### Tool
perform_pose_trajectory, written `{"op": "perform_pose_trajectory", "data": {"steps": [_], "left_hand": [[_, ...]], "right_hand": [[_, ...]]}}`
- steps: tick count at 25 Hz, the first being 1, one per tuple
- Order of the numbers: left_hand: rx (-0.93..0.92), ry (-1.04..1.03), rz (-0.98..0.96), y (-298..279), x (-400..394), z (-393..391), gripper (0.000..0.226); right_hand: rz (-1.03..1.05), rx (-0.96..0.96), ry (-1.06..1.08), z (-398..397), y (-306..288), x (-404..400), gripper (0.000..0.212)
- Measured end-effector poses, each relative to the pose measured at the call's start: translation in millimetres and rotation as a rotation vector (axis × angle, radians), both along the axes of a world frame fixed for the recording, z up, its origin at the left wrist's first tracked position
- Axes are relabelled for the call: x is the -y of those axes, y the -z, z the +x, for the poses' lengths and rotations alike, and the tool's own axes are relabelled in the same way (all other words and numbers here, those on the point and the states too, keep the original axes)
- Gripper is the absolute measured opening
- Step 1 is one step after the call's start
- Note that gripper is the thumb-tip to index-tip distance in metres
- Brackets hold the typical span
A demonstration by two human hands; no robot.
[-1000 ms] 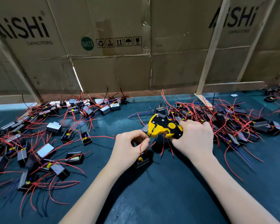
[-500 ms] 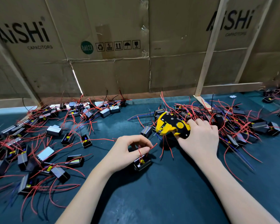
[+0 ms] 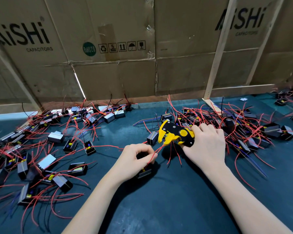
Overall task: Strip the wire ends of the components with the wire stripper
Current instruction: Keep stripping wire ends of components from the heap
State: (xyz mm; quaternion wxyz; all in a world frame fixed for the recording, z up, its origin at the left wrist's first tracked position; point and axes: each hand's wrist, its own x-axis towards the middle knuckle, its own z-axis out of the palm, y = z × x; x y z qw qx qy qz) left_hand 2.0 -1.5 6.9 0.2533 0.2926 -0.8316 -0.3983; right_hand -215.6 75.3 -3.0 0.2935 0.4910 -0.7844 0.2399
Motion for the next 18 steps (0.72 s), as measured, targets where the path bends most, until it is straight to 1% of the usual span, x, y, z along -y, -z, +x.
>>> {"op": "perform_pose_trajectory", "data": {"steps": [7,11,15,18], "left_hand": [[-0.01,-0.047,-0.026,1.8,-1.3,-2.8,0.026],[-0.058,-0.048,0.028,0.4,-0.9,-1.5,0.024],[0.002,-0.047,-0.011,0.8,-1.7,-3.1,0.024],[-0.001,-0.05,-0.003,1.2,-1.4,-2.6,0.025]], "right_hand": [[0.05,-0.003,0.006,-2.0,-2.2,1.3,0.048],[0.071,0.006,0.005,-1.3,-2.4,0.8,0.045],[0.08,0.019,-0.015,1.3,-3.9,2.0,0.041],[0.122,0.017,-0.019,1.7,-6.6,1.8,0.036]]}}
